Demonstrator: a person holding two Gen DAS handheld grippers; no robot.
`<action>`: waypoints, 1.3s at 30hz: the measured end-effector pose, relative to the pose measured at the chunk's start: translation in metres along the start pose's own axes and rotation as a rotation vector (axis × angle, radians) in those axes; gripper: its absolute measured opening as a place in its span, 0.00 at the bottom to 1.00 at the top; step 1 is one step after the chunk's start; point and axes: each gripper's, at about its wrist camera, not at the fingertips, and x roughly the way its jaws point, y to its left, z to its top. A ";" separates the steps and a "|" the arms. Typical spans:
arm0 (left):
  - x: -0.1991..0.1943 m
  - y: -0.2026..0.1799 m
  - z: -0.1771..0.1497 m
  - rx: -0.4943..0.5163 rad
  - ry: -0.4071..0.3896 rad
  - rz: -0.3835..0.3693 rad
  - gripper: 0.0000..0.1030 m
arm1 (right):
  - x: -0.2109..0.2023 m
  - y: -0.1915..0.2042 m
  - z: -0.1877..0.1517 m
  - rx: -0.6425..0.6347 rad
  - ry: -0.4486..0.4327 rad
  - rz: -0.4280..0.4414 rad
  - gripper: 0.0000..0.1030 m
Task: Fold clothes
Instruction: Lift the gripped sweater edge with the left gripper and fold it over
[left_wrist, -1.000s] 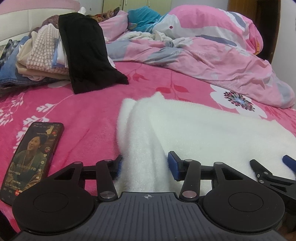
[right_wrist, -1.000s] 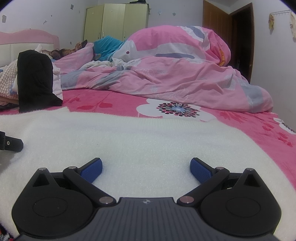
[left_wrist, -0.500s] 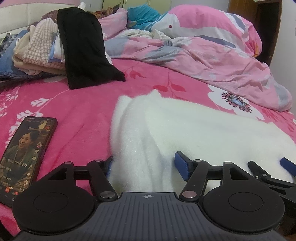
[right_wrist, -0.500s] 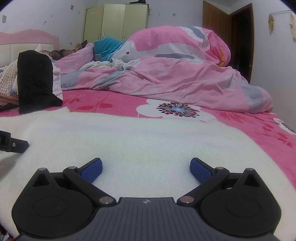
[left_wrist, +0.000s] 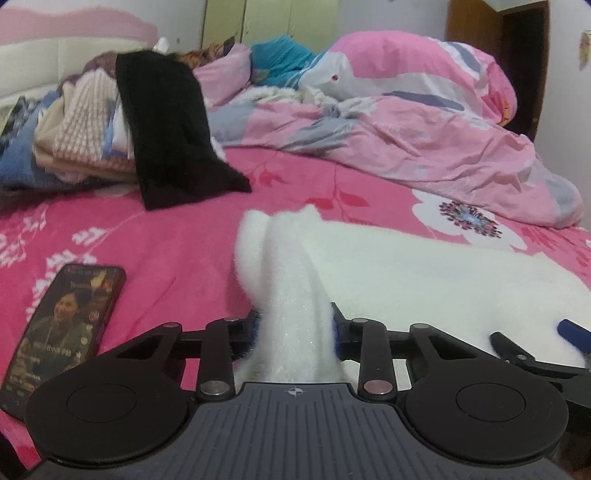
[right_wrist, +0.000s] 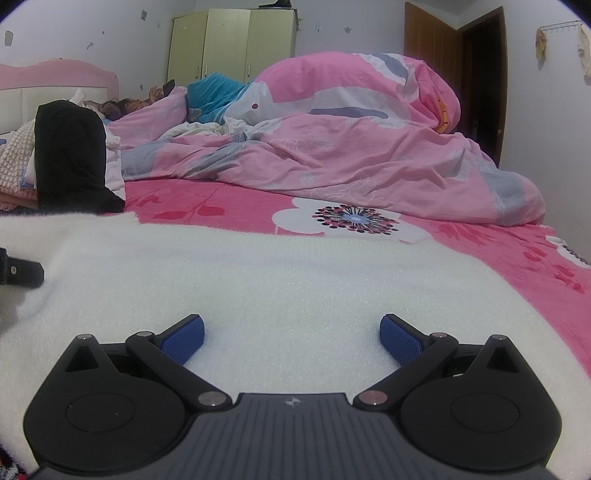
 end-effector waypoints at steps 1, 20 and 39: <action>-0.002 -0.001 0.001 0.001 -0.006 -0.004 0.29 | 0.000 0.000 0.000 0.000 0.000 0.000 1.00; -0.034 -0.027 0.025 0.020 -0.140 -0.163 0.27 | 0.000 -0.001 0.001 -0.004 0.006 0.003 1.00; -0.044 -0.064 0.048 0.075 -0.163 -0.324 0.26 | -0.027 -0.006 -0.006 -0.115 0.000 0.006 1.00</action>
